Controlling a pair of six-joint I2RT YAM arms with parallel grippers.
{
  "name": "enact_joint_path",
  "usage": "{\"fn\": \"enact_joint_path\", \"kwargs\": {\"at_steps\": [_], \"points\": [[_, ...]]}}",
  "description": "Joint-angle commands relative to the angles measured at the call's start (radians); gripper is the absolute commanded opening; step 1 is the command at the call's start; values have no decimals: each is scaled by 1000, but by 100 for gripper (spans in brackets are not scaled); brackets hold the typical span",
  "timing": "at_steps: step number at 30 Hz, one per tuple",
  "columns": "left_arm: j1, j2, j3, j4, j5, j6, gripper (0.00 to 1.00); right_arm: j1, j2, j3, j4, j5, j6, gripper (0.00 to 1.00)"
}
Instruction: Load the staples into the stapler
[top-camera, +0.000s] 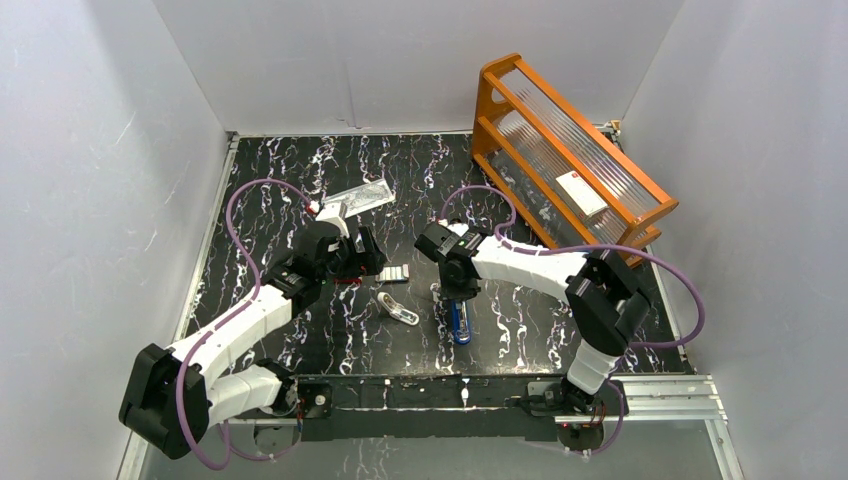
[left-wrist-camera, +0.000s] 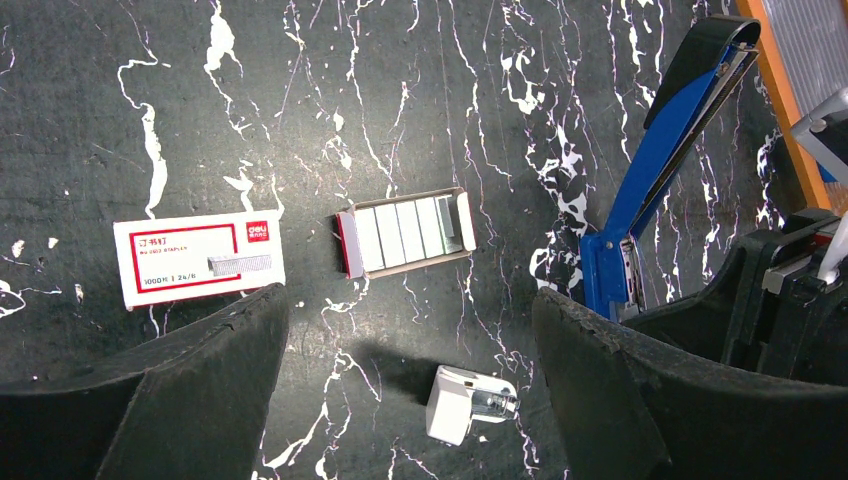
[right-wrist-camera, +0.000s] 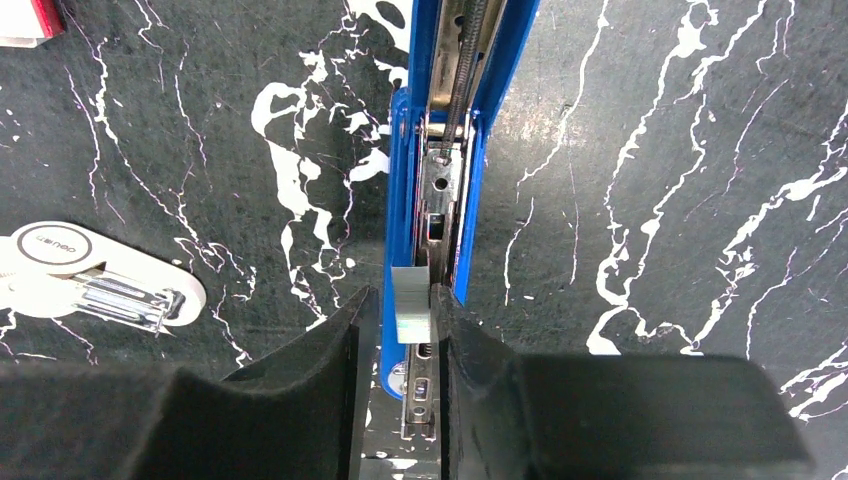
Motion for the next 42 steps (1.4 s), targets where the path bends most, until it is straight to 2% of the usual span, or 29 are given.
{"fn": "enact_joint_path", "kwargs": {"at_steps": [1, 6, 12, 20, 30, 42], "points": [[2, 4, -7, 7, 5, -3, 88, 7, -18, -9, 15, 7, 8, 33], [2, 8, -7, 9, 8, -3, 88, 6, -22, -24, 35, -19, 5, 35], [2, 6, -6, 7, 7, -3, 88, 6, -1, -9, 3, 39, 12, 39], [2, 3, -5, -1, 2, -1, 87, 10, 50, 34, -17, 86, -10, 30], [2, 6, -7, 3, 5, 0, 87, 19, 22, 33, -16, 82, -1, 16], [2, 6, -8, 4, 4, -2, 87, 17, -84, -18, 94, -11, -16, 15]]}}
